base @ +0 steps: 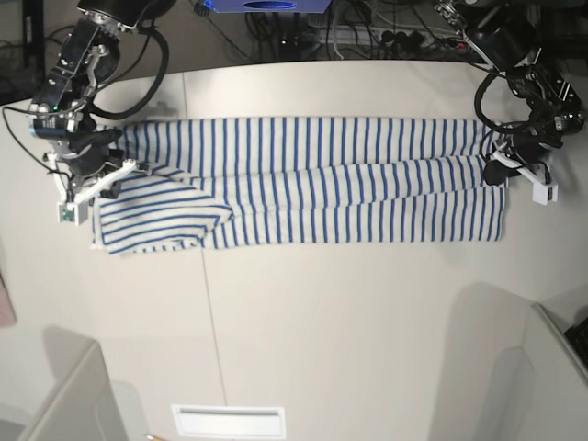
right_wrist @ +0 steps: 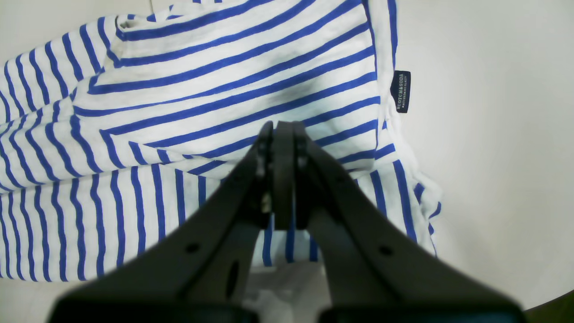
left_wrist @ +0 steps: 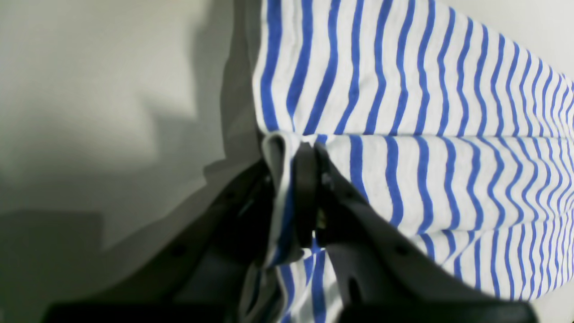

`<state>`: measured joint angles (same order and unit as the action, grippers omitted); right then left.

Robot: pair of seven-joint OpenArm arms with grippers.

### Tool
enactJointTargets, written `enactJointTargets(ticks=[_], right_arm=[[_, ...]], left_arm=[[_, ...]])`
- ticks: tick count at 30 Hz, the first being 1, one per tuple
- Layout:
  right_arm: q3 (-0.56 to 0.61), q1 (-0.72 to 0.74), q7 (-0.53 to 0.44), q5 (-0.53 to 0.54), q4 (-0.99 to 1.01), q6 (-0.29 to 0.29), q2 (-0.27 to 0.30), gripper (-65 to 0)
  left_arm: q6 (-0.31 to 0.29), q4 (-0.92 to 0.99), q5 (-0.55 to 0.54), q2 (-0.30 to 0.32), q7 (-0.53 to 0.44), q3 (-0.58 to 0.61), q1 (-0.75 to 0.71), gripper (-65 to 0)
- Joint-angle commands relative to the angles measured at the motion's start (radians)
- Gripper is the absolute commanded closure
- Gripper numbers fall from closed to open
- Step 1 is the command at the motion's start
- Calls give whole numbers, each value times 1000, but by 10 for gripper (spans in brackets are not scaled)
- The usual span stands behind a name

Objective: Fold the T-shirt properly
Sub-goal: 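Lift the strip end with the left gripper and fold it toward the right gripper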

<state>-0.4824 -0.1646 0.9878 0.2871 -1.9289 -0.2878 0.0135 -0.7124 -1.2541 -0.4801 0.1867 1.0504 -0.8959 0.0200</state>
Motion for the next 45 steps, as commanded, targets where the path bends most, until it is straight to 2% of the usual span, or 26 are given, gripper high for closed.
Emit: enactJointTargets(ticks=[1, 5, 8, 12, 15, 21, 28, 33, 45], right_arm=[[-3, 10, -22, 8, -19, -3, 9, 0], [-3, 10, -22, 8, -19, -3, 9, 0], [-3, 10, -22, 10, -19, -3, 9, 0], [-3, 10, -22, 13, -19, -3, 9, 0], [-5, 10, -20, 87, -19, -3, 10, 0], [-69, 12, -13, 235, -17, -3, 15, 0], [-71, 10, -14, 234, -11, -3, 16, 0], [-71, 9, -13, 234, -10, -3, 16, 0], [-134, 1, -13, 234, -10, -3, 16, 0]], left_arm=[[14, 6, 90, 20, 74, -2, -5, 0], [14, -2, 90, 44, 17, 2, 4, 0], [14, -46, 90, 56, 12, -2, 4, 0], [14, -177, 90, 58, 14, 2, -21, 0], [14, -318, 93, 49, 15, 8, -47, 0], [14, -511, 91, 7, 12, 188, -140, 0], [14, -658, 90, -51, 14, 361, -199, 0], [14, -674, 90, -88, 15, 456, -206, 0], [130, -674, 83, -155, 12, 647, -200, 0]])
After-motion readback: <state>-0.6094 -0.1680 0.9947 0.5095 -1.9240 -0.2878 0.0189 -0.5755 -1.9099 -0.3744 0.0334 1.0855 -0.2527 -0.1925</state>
